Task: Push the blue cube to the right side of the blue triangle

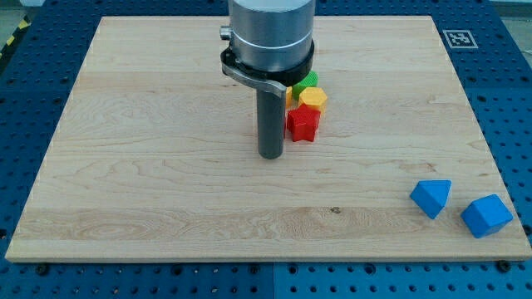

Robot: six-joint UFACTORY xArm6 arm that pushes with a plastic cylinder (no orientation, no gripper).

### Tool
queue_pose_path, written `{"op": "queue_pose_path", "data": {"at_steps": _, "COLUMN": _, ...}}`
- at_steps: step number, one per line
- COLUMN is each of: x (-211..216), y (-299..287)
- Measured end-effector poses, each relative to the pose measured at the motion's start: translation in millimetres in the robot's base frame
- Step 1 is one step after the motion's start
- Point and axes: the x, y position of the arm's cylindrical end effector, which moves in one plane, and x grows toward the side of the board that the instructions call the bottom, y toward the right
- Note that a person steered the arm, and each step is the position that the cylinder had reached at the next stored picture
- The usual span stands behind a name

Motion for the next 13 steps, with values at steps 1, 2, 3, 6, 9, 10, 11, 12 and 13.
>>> {"op": "queue_pose_path", "data": {"at_steps": 1, "x": -22, "y": 0}}
{"op": "queue_pose_path", "data": {"at_steps": 2, "x": -12, "y": 0}}
{"op": "queue_pose_path", "data": {"at_steps": 3, "x": 24, "y": 4}}
{"op": "queue_pose_path", "data": {"at_steps": 6, "x": 41, "y": 80}}
{"op": "queue_pose_path", "data": {"at_steps": 9, "x": 4, "y": 259}}
{"op": "queue_pose_path", "data": {"at_steps": 10, "x": 23, "y": 339}}
{"op": "queue_pose_path", "data": {"at_steps": 11, "x": 54, "y": 342}}
{"op": "queue_pose_path", "data": {"at_steps": 12, "x": 126, "y": 330}}
{"op": "queue_pose_path", "data": {"at_steps": 13, "x": 129, "y": 324}}
